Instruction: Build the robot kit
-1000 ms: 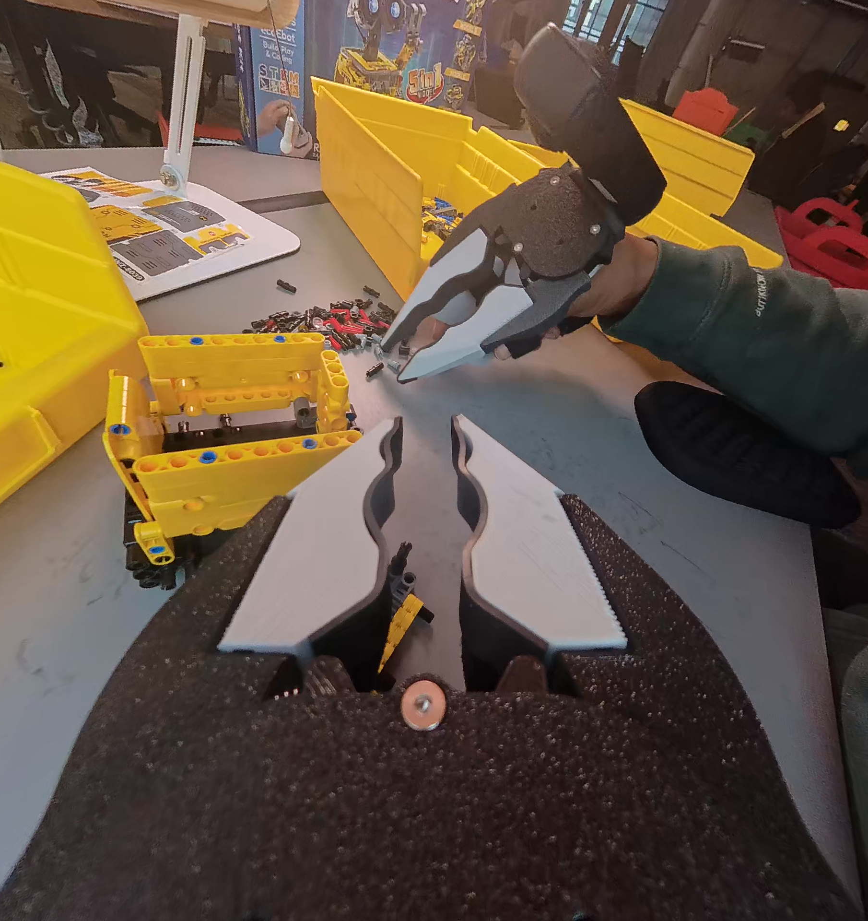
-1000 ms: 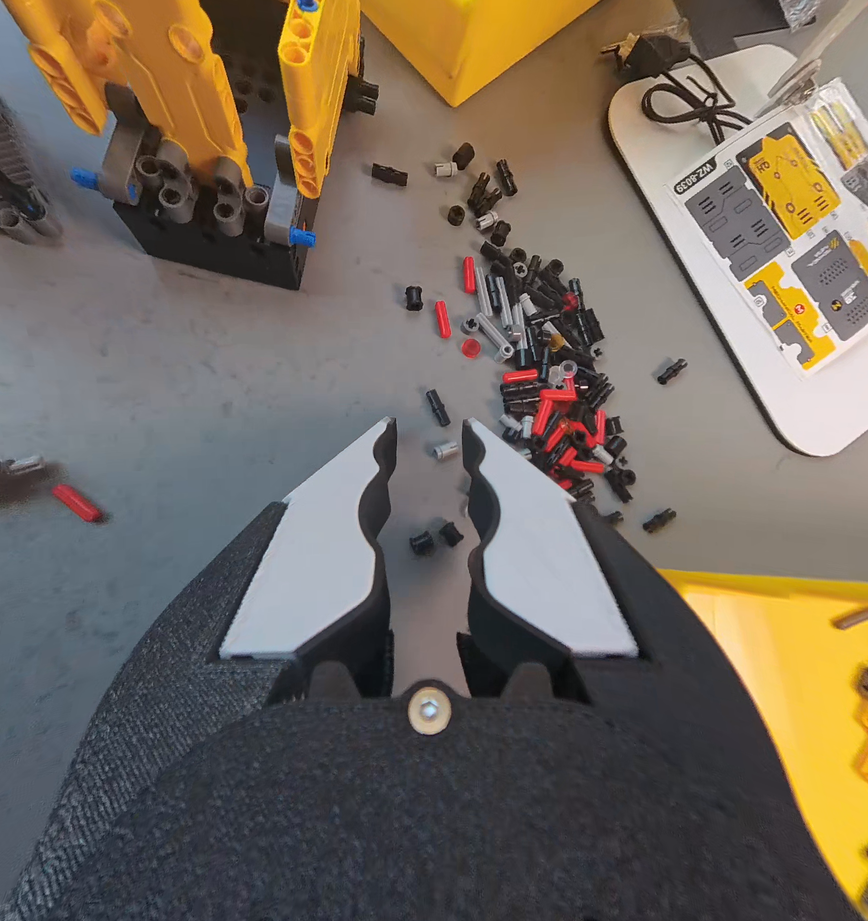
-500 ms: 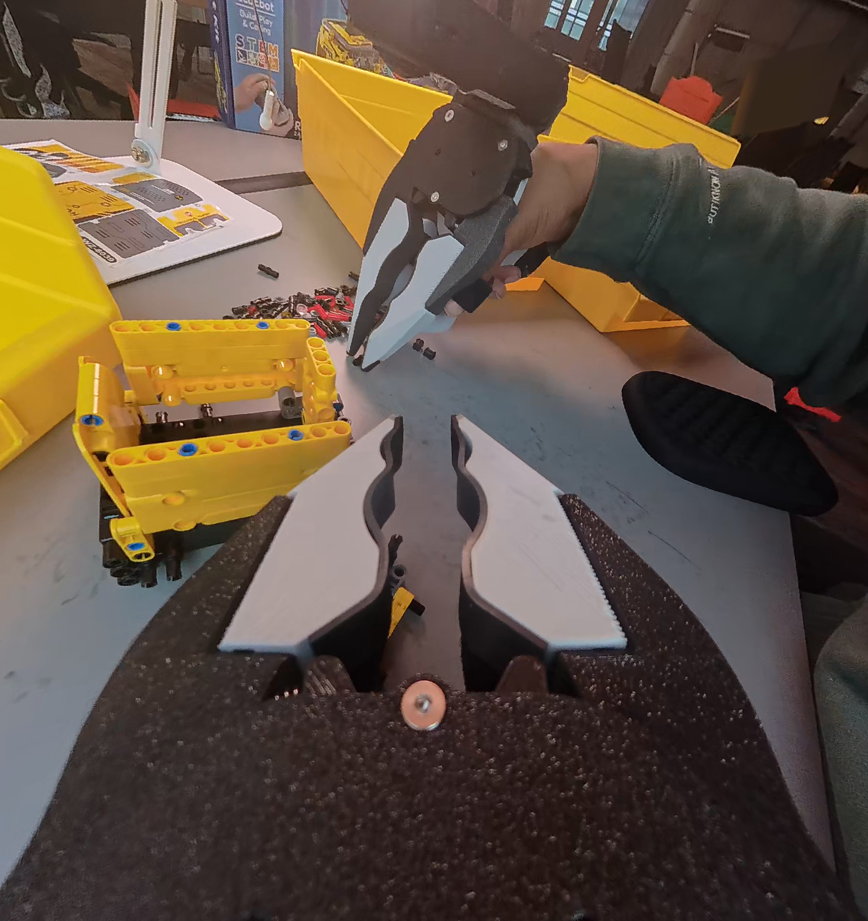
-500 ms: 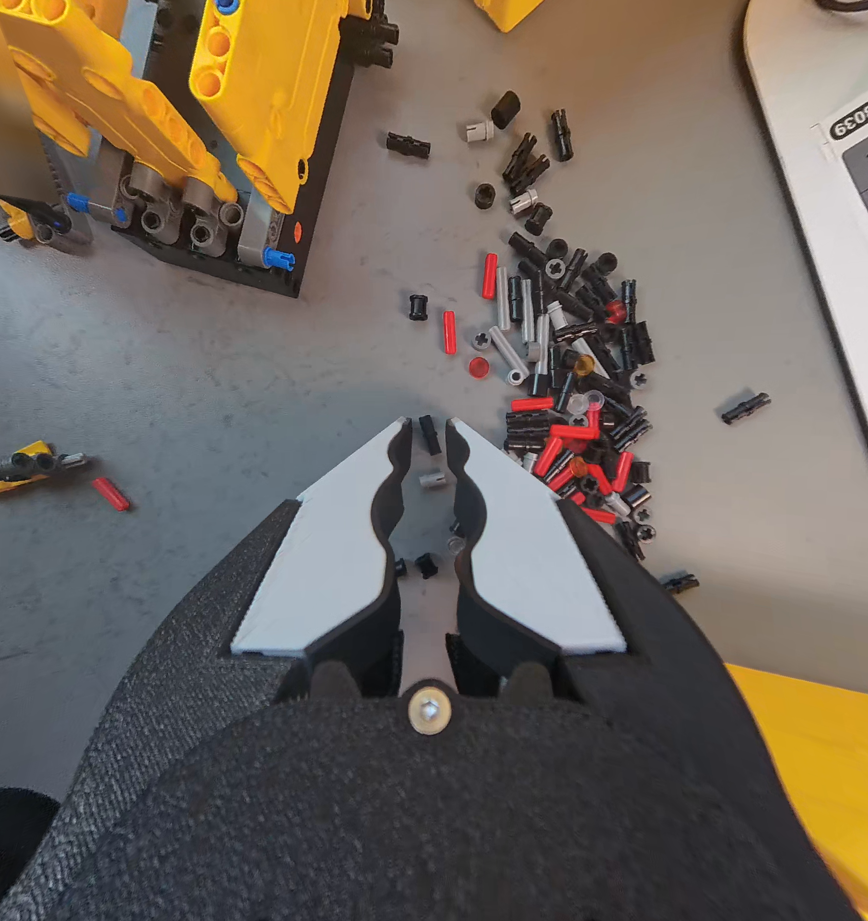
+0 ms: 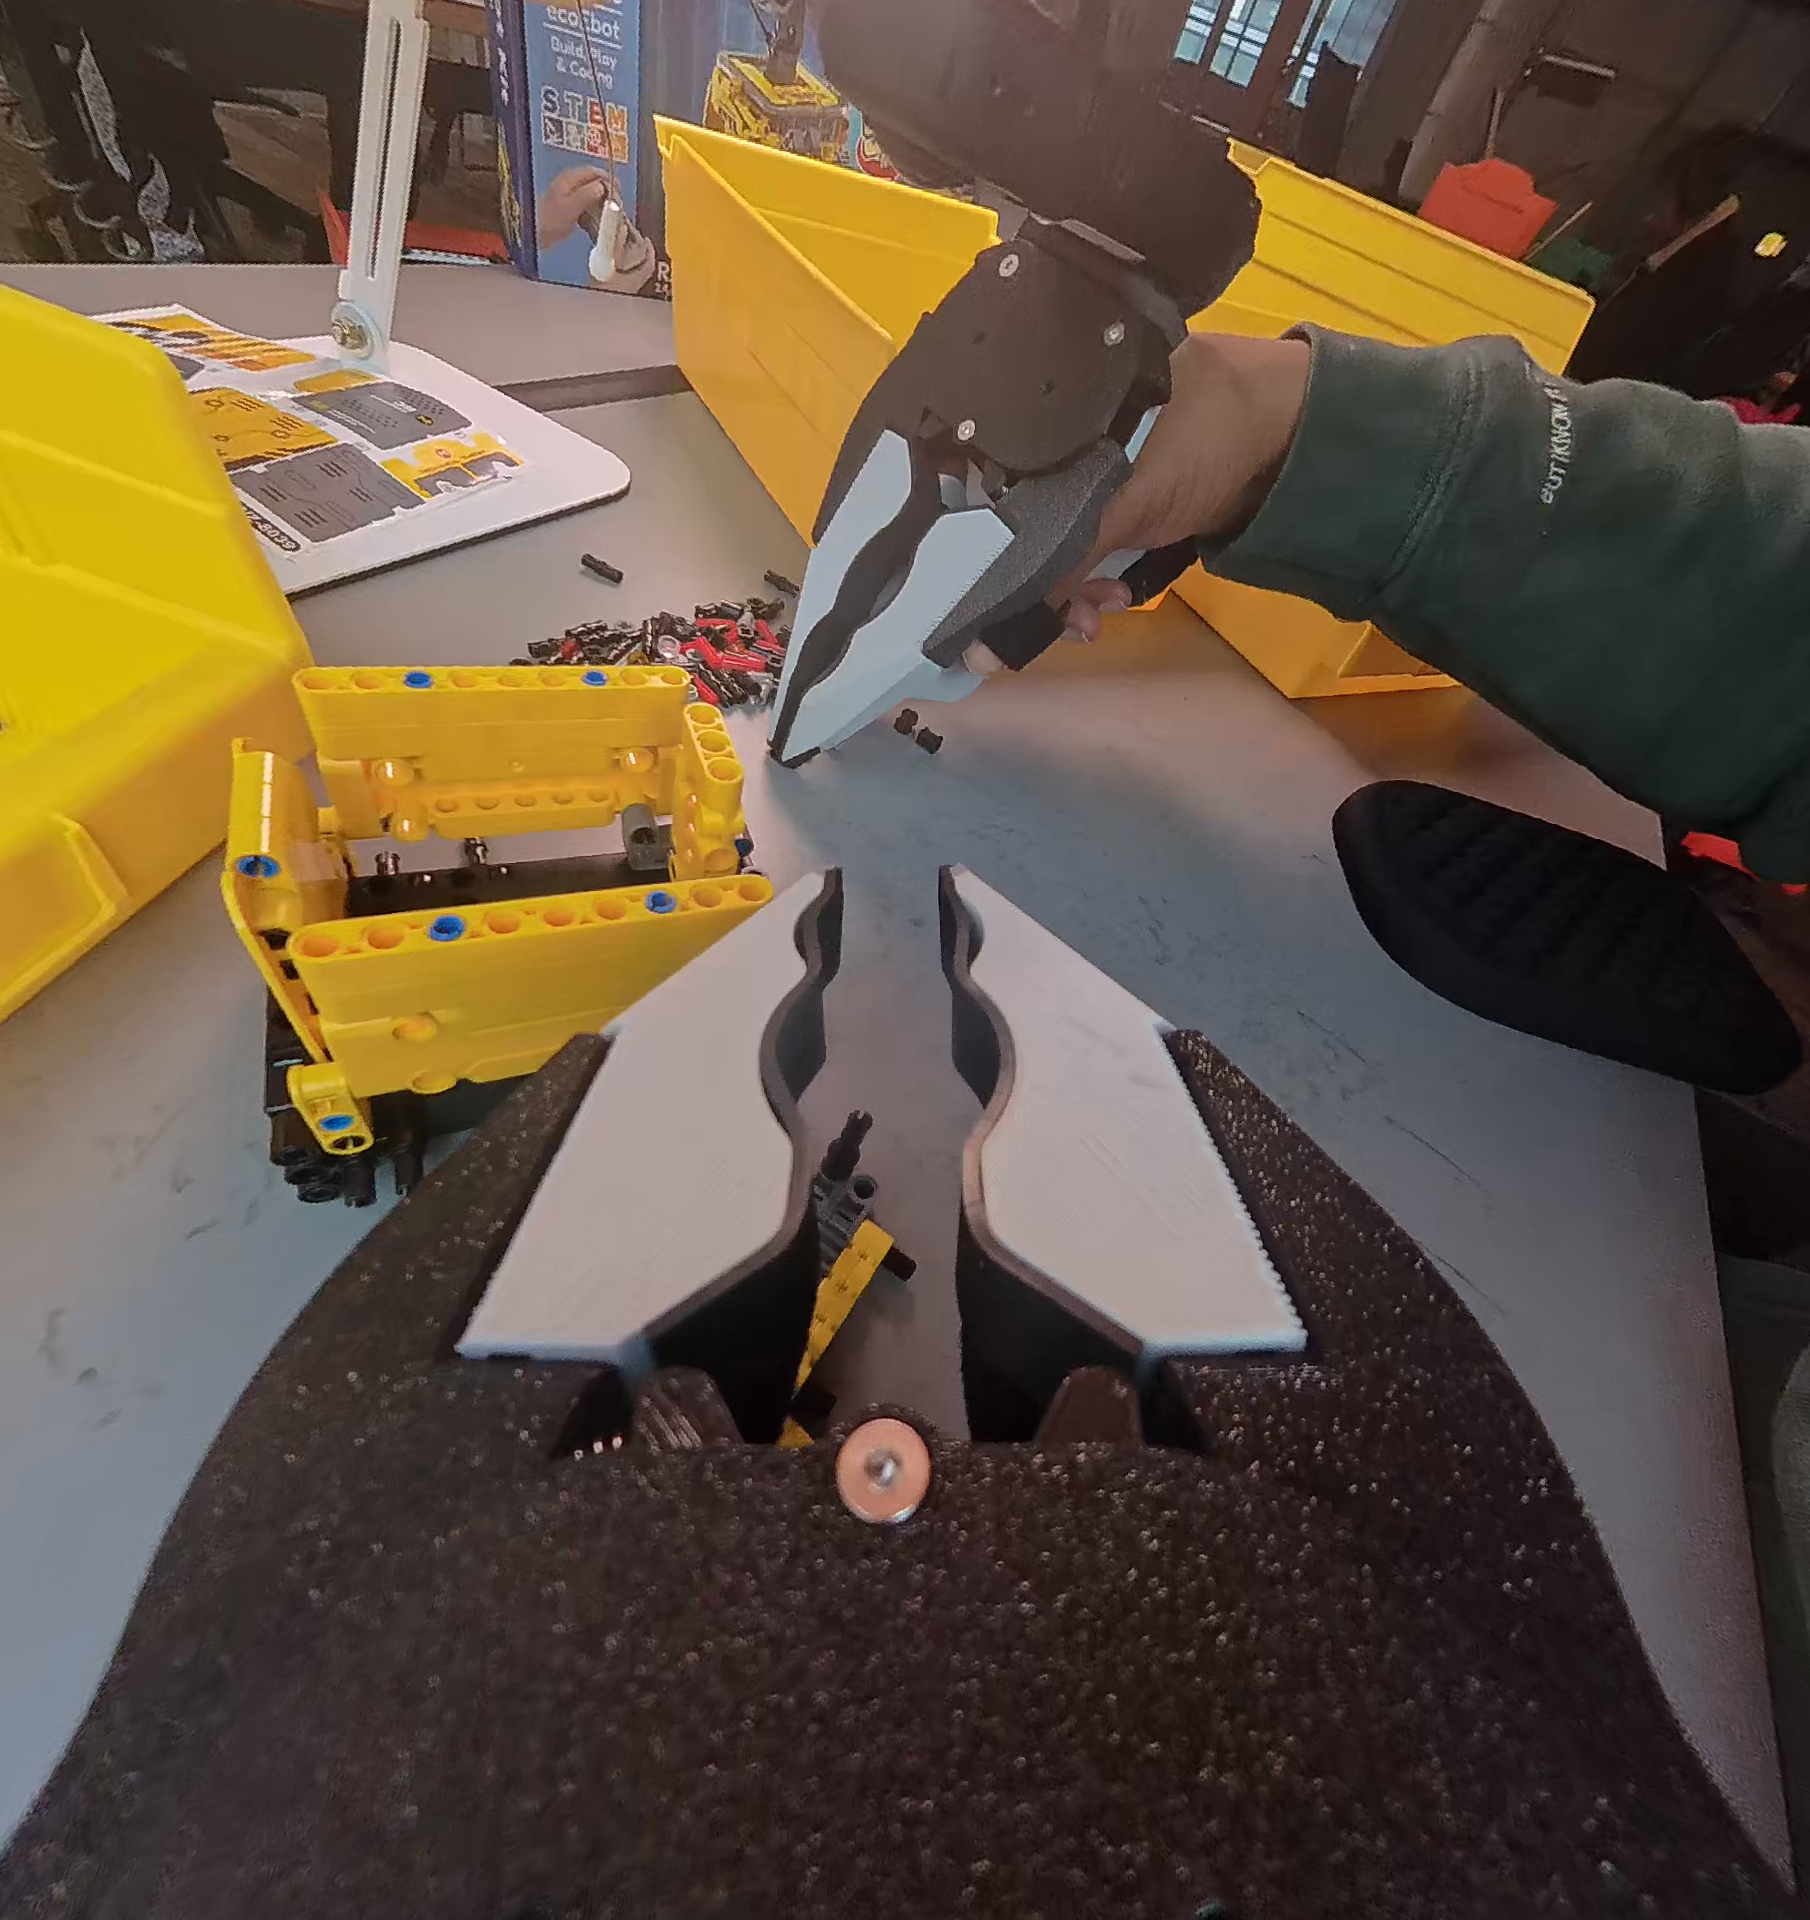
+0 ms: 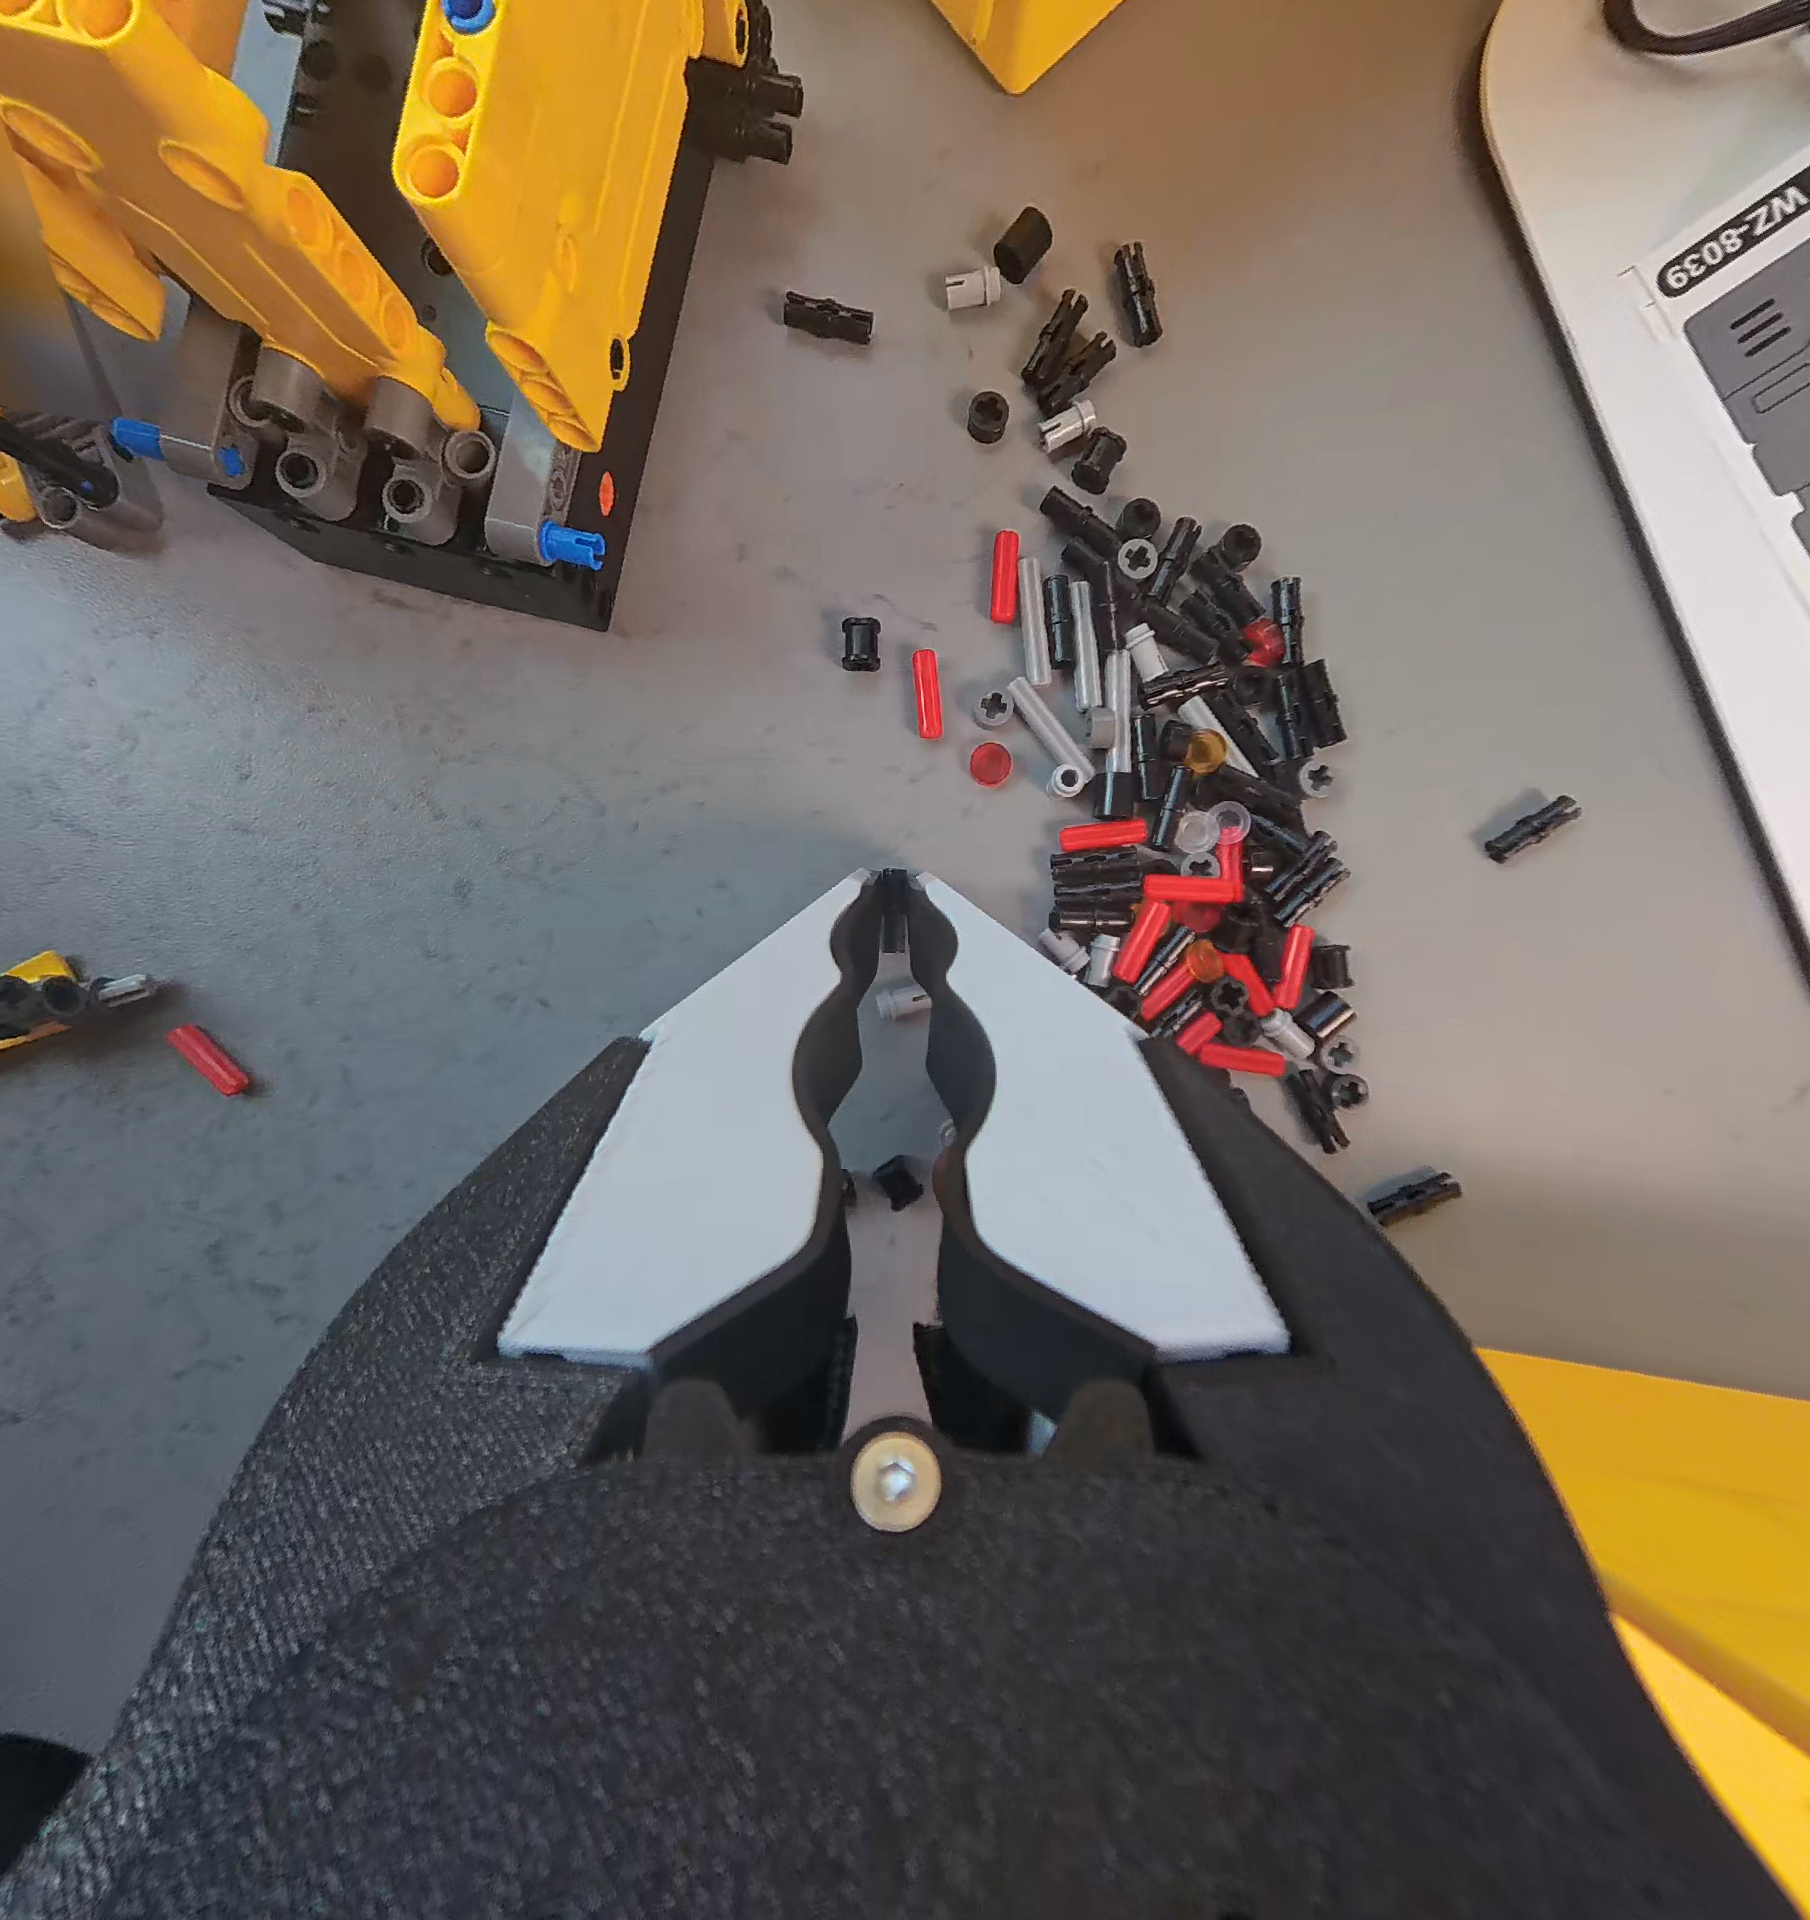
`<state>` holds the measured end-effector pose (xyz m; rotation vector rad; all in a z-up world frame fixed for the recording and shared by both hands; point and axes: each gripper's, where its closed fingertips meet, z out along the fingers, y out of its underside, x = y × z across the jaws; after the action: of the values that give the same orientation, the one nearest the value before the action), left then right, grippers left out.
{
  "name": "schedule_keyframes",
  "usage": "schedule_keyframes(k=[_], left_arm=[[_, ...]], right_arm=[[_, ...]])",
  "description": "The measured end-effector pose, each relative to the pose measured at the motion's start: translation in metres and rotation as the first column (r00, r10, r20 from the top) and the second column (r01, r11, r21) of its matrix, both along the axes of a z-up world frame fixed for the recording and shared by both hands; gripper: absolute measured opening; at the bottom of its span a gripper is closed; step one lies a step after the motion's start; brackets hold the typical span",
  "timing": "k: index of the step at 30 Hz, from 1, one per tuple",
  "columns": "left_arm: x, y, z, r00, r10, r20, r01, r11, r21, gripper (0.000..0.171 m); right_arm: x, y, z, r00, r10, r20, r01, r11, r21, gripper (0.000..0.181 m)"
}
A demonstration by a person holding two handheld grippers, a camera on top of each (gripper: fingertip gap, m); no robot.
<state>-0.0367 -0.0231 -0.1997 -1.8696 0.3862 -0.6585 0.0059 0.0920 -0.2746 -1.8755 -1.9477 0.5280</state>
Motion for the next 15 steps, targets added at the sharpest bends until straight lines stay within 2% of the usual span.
schedule_keyframes(k=[4, 6, 9, 12, 15], left_arm=[[-0.002, 0.000, 0.000, 1.000, 0.006, -0.006, -0.006, 1.000, 0.004, 0.017], [-0.002, 0.001, 0.000, 1.000, 0.008, -0.007, -0.008, 1.000, 0.003, 0.017], [-0.003, 0.001, 0.001, 1.000, 0.008, -0.006, -0.008, 1.000, 0.005, 0.017], [-0.001, 0.001, 0.000, 1.000, 0.002, -0.001, -0.002, 1.000, 0.002, 0.017], [-0.001, 0.001, -0.002, 1.000, -0.001, -0.006, 0.001, 1.000, -0.006, 0.017]], right_arm=[[0.001, 0.000, 0.001, 1.000, -0.005, -0.015, 0.005, 1.000, 0.030, 0.003], [0.000, -0.011, 0.009, 0.998, 0.035, -0.060, -0.034, 0.999, 0.029, 0.003], [0.011, -0.053, 0.027, 0.977, 0.173, -0.126, -0.177, 0.984, -0.024, 0.003], [0.036, -0.099, 0.020, 0.936, 0.342, -0.087, -0.347, 0.936, -0.055, 0.003], [0.045, -0.115, 0.008, 0.927, 0.372, -0.043, -0.374, 0.927, -0.037, 0.003]])
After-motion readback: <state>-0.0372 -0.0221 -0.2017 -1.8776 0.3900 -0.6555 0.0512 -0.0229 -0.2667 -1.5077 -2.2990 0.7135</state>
